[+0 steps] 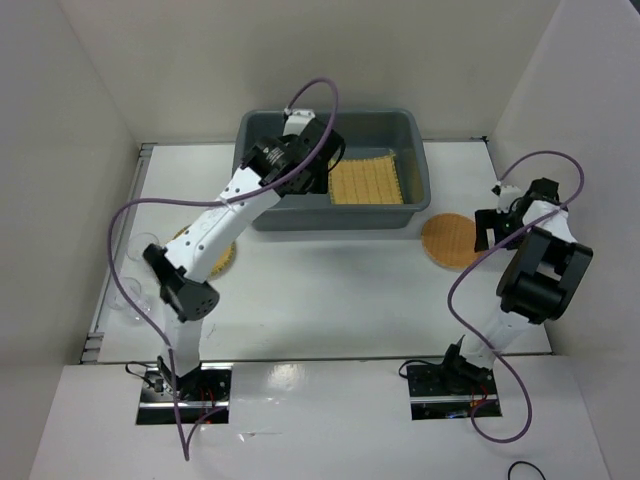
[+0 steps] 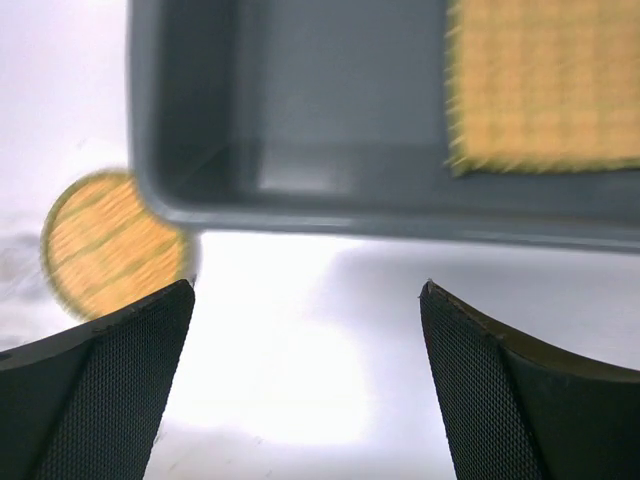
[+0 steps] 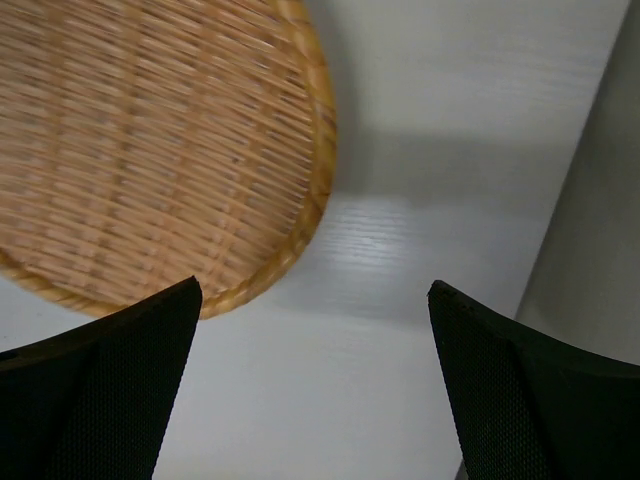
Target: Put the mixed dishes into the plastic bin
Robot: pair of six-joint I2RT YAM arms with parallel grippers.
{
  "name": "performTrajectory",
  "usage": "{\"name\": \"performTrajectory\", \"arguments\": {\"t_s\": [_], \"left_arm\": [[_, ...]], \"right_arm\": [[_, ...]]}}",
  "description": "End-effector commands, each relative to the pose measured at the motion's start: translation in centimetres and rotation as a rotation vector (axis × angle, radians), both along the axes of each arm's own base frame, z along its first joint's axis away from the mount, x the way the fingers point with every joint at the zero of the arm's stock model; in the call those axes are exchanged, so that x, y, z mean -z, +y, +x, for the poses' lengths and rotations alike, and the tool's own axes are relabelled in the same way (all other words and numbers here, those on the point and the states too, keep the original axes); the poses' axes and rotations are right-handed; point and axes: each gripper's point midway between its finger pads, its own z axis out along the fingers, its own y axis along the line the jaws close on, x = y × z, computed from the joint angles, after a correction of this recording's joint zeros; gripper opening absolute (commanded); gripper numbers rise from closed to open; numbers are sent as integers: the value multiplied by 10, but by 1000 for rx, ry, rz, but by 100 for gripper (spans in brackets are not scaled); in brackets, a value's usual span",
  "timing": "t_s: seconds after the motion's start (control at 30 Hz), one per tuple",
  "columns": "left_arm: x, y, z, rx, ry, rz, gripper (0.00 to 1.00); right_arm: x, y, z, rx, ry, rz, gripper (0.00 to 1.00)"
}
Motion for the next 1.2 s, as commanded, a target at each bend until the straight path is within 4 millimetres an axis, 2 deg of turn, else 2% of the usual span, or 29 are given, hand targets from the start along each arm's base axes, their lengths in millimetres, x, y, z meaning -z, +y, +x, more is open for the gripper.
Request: {"name": "performTrajectory", "arguments": {"t_s": [0.0,0.03,0.07,0.17,0.23,0.27,0.33,0.4,0.43,0.53,0.6,0.67,0.7,0.73,0.77,0.87,0.97,1.0,1.1,1.13,1.17], "left_arm": [[-13,43,-19,-120,-86,-10,100],[-8,43,-24,-106,-85,-36,100],[-26,40,-31,-69,-141,-134,100],[-8,51,-44,-47,-130,-209,100],[1,51,-52,-38,-102,-255,100],[9,54,-58,-31,-84,-252,100],[18,53,-66,-20,-46,-258,100],[29,53,-71,-19,-8,-255,100],[31,55,-74,-30,5,-254,100],[32,55,-80,-26,18,-276,100],[35,53,-81,-27,32,-285,100],[33,52,-83,-36,29,-314,100],[38,52,-87,-38,52,-314,100],[38,53,-89,-44,50,-322,100],[38,50,-90,-51,56,-342,100],[42,54,-95,-79,66,-361,100],[41,55,-99,-81,67,-379,100],[42,56,-101,-89,74,-379,100],[44,57,-102,-91,81,-373,100],[44,57,-102,-91,81,-372,100],[44,57,-102,-91,81,-372,100]], "right_arm": [[5,10,5,-27,-13,136,99],[12,13,1,-14,-4,147,99],[12,13,6,-5,-26,153,99],[24,28,6,0,2,255,99],[31,31,4,6,22,310,99],[42,40,0,4,58,367,99],[47,37,1,20,63,407,99],[61,42,-1,30,89,481,99],[64,39,2,37,86,499,99],[82,48,1,61,137,611,97],[94,54,1,46,164,675,89],[97,59,-1,48,175,737,83],[103,61,-2,27,184,761,77],[104,68,-7,26,205,802,74],[105,66,-4,3,198,796,71],[112,75,-13,-12,246,865,61],[116,79,-18,-25,267,894,44],[120,80,-20,-29,273,900,29],[118,83,-20,-31,273,923,10],[118,79,-21,-20,267,925,1],[114,77,-21,-11,251,932,0]]}}
